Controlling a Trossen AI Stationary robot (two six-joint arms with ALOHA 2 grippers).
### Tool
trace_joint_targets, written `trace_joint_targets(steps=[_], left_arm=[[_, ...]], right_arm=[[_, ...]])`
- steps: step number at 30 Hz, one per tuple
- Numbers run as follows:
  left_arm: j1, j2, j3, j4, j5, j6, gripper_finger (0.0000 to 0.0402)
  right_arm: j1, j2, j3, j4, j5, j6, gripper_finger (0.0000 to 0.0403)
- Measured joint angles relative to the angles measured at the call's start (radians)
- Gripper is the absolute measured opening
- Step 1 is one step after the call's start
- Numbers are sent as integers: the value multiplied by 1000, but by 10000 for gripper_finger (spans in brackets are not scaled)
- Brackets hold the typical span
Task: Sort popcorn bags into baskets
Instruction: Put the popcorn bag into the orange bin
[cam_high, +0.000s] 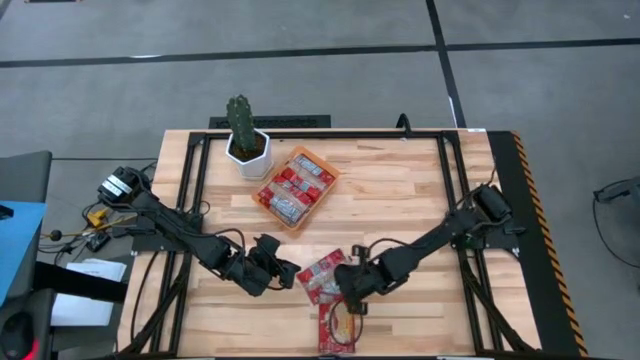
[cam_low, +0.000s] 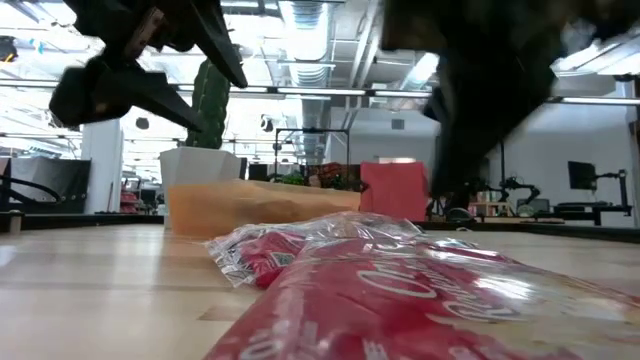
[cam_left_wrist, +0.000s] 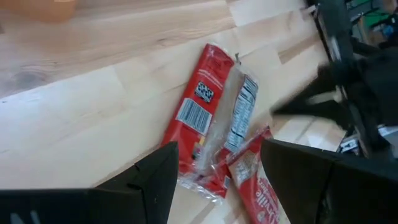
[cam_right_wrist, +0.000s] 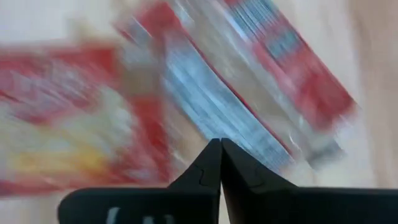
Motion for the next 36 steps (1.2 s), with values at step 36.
trace_joint_targets(steps=[36], left_arm=[[161,253,-2,171,349,224,227]], right_arm=[[-132,99,0,111,-22,-262,27]])
